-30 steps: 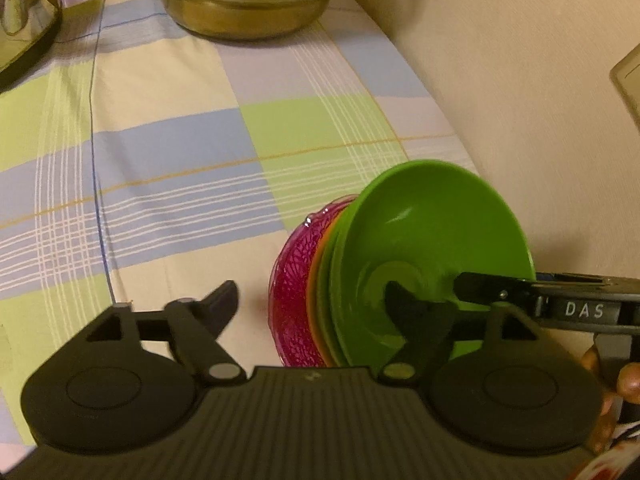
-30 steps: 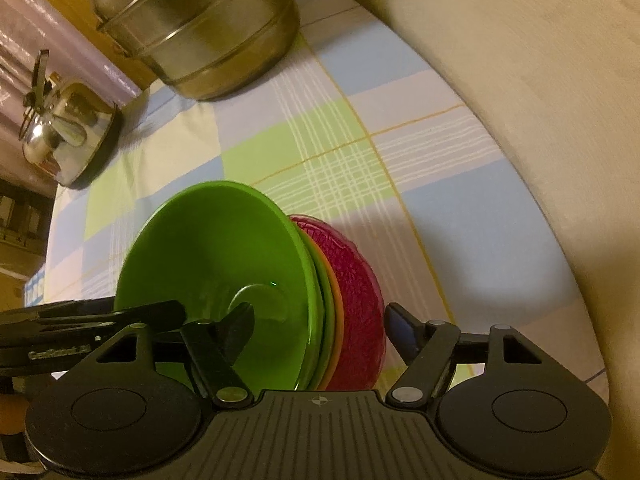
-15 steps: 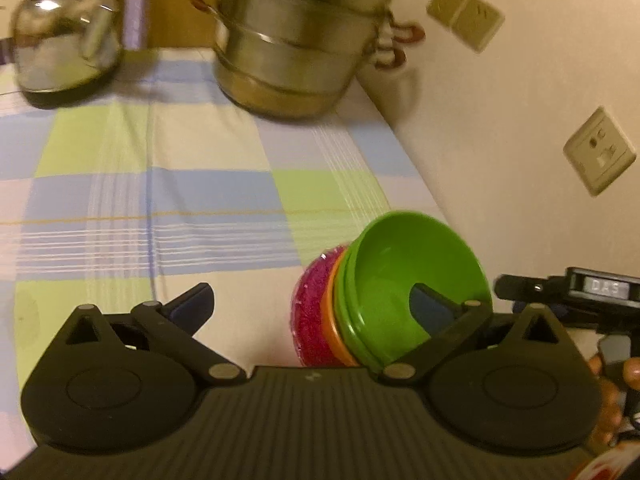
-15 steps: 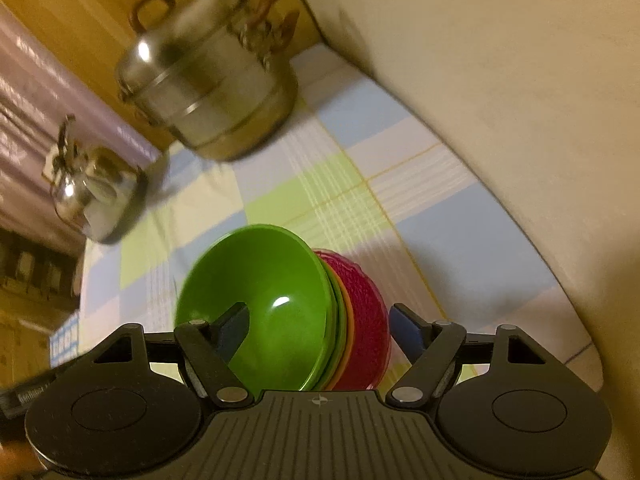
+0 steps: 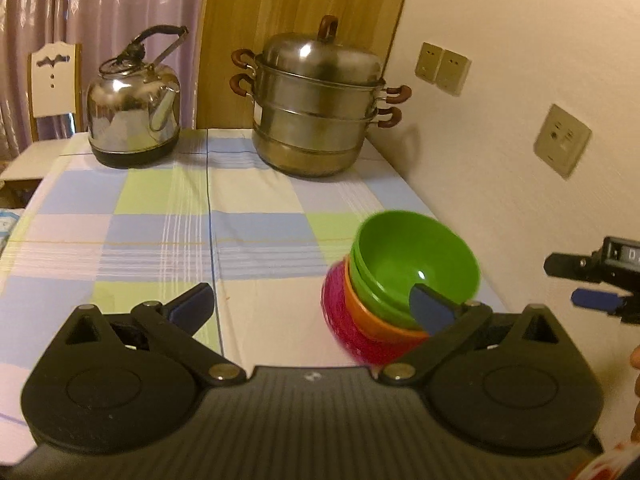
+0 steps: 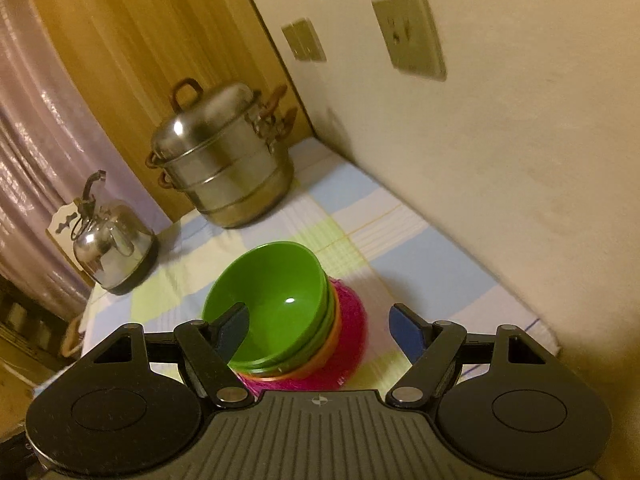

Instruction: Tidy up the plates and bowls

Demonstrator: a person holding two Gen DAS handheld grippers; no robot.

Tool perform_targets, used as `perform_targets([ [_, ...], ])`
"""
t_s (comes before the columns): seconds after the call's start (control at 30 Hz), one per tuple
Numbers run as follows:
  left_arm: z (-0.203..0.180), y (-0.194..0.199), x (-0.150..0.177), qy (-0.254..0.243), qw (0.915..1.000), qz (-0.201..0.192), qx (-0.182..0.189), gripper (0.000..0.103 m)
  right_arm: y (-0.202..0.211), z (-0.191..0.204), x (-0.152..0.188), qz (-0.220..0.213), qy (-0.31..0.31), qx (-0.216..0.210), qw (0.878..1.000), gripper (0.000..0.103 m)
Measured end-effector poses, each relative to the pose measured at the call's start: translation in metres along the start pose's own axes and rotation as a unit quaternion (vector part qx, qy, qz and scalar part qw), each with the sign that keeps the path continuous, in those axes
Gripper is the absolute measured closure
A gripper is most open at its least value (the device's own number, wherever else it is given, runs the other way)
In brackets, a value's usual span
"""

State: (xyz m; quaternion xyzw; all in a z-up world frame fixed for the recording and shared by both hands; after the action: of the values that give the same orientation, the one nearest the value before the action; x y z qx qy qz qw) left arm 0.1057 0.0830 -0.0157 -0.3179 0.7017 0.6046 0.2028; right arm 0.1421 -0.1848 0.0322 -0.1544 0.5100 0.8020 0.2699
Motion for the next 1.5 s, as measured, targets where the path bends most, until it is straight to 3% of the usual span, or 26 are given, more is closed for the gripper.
perform_targets([
  [0.2, -0.016, 0.027, 0.038, -0.015, 0.9999, -0.008, 0.004, 0.001, 0.032, 0.001, 0.028, -0.025, 0.043, 0.026, 0.998, 0.026],
  [0.53, -0.017, 0.053, 0.089, 0.004, 0.9996, 0.029, 0.003, 0.001, 0.055, 0.008, 0.090, -0.007, 0.108, 0.045, 0.993, 0.026],
  [0.73, -0.011, 0.064, 0.104, 0.012, 0.9991, 0.039, -0.014, 0.001, 0.060, 0.009, 0.118, 0.016, 0.108, 0.035, 0.993, 0.026],
  [1.17, -0.018, 0.069, 0.128, 0.018, 0.9973, 0.066, -0.028, 0.000, 0.070, 0.025, 0.140, 0.018, 0.153, 0.039, 0.987, 0.026],
  [1.5, -0.015, 0.081, 0.128, 0.011, 0.9976, 0.052, -0.044, 0.000, 0.067, 0.026, 0.151, 0.031, 0.161, 0.039, 0.986, 0.026],
])
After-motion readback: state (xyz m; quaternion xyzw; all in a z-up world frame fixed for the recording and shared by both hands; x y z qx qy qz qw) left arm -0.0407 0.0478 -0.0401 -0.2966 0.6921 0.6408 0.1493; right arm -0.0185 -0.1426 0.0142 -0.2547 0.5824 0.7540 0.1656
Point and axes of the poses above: each gripper's, at about its wrist camera, not at the fingertips, and y roughly against the way its jaws point, z to its left, x to its underside, the point moved 7 cm from there along -y, roughly the way its jaws point, and after that the axes turned 7 degrees about z, right-handed, at the moved point
